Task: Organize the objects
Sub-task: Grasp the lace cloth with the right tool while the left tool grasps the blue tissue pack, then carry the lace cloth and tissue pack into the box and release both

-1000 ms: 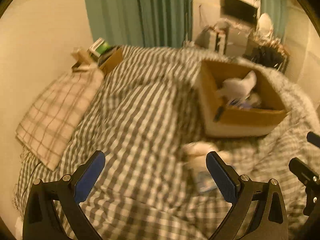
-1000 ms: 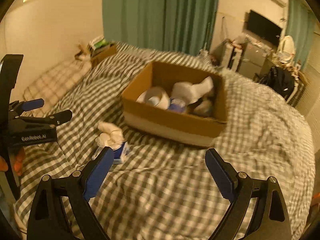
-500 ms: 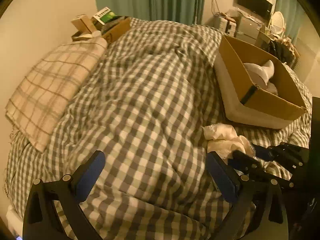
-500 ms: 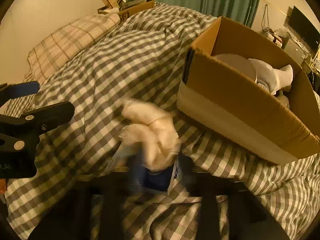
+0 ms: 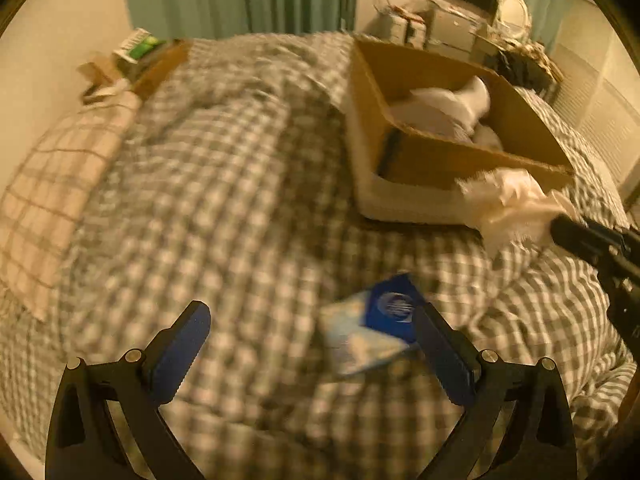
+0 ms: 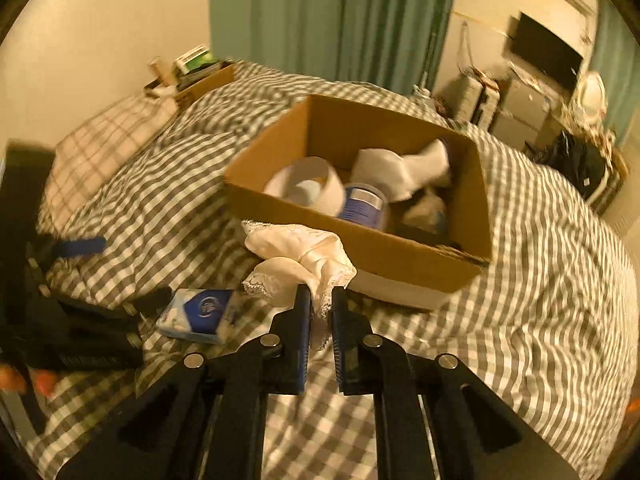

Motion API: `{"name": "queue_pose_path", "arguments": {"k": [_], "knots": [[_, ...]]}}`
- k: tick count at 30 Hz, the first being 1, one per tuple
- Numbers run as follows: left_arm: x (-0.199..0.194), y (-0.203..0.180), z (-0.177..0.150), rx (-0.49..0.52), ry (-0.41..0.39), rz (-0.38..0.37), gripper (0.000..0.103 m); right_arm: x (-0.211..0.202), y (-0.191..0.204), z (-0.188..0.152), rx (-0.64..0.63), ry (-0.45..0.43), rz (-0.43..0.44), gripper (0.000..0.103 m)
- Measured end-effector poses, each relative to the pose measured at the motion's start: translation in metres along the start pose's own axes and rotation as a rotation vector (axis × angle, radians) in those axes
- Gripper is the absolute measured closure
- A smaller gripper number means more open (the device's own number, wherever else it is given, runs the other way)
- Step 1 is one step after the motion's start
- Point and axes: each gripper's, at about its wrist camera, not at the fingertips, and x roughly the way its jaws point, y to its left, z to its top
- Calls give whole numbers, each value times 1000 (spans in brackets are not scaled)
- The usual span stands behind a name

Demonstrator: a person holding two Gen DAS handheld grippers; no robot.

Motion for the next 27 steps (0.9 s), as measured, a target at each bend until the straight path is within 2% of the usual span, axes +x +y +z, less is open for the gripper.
{"name": "queue_pose_path", "arguments": {"k": [3, 9, 12, 15, 16, 18, 20, 21, 27], "knots": [[17, -14, -1, 9, 41, -14, 0, 2, -10, -3, 22, 4, 12, 94], [41, -15, 4, -63, 79, -48, 0, 5, -20, -7, 50, 17, 28, 94], [44, -21, 2, -54, 82, -54, 0, 3, -24, -7, 72, 10, 28, 94], [46, -30, -2, -28, 100, -103, 1, 0, -24, -7, 72, 8, 20, 94], [49, -34, -4, -14, 107, -114, 4, -1, -23, -7, 67, 7, 14, 94], [53, -38, -7, 9, 108, -83, 12, -6, -19, -7, 50, 6, 0, 94], [51, -36, -8, -1, 95, -111, 26, -13, -16, -8, 31, 2, -18, 94], [47, -34, -8, -11, 86, -129, 26, -16, -15, -9, 26, 1, -25, 94], [19, -33, -9, -15, 34, -123, 29, -47, -17, -14, 18, -25, -53, 94]]}}
